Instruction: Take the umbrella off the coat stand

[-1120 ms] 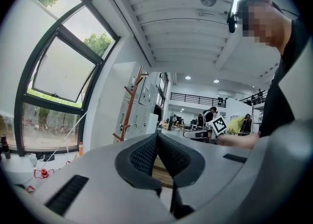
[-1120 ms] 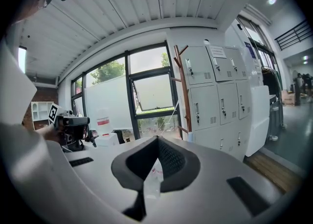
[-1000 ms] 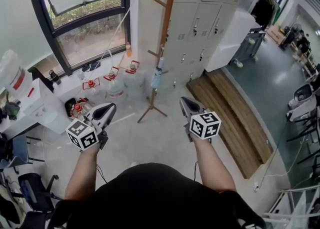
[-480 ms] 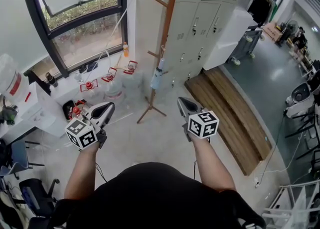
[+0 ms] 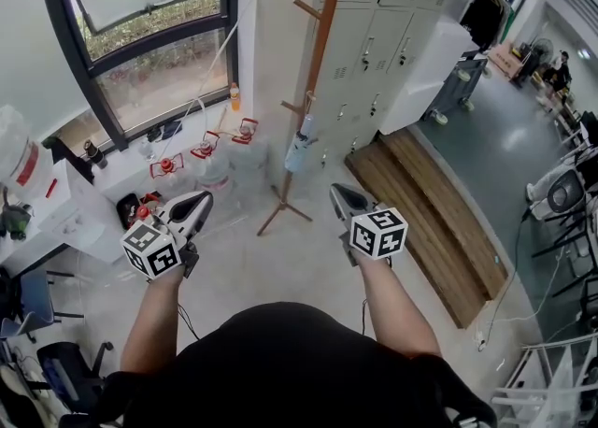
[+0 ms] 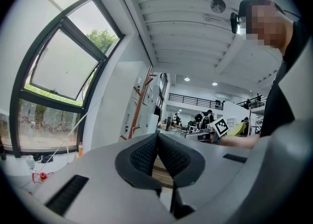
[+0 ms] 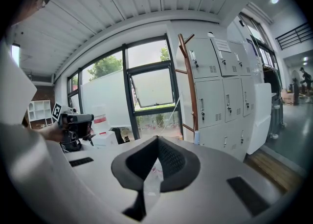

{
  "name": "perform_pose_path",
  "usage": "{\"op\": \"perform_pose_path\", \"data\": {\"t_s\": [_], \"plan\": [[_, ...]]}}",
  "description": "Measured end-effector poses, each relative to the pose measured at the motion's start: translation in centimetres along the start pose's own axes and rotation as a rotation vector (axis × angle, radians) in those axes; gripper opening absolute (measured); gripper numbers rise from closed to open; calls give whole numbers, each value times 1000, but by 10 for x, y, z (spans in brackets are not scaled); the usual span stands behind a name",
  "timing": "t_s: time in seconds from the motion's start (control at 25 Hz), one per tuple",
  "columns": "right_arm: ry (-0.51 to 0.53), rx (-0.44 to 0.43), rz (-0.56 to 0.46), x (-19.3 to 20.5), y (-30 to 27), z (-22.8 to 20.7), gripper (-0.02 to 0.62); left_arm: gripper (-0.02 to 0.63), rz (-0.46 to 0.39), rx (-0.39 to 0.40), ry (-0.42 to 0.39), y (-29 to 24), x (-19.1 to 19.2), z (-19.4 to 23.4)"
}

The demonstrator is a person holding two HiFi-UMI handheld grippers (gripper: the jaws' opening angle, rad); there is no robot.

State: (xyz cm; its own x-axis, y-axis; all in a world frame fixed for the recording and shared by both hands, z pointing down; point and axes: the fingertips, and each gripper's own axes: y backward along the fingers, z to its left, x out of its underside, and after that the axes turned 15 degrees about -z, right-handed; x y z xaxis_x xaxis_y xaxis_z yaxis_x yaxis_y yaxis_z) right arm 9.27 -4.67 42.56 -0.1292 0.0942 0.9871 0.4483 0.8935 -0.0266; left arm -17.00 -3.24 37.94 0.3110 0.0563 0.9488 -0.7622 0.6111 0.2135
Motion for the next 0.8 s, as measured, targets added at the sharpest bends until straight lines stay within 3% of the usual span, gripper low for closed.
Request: {"op": "perform_pose_path", "data": {"t_s": [0.44, 0.8], "plan": [[-17, 16, -6, 12, -47, 20, 14, 23, 18, 22, 2, 7, -7, 53], [-26, -2, 5, 23, -66, 44, 14, 23, 32, 33, 5, 22, -12, 72]]}}
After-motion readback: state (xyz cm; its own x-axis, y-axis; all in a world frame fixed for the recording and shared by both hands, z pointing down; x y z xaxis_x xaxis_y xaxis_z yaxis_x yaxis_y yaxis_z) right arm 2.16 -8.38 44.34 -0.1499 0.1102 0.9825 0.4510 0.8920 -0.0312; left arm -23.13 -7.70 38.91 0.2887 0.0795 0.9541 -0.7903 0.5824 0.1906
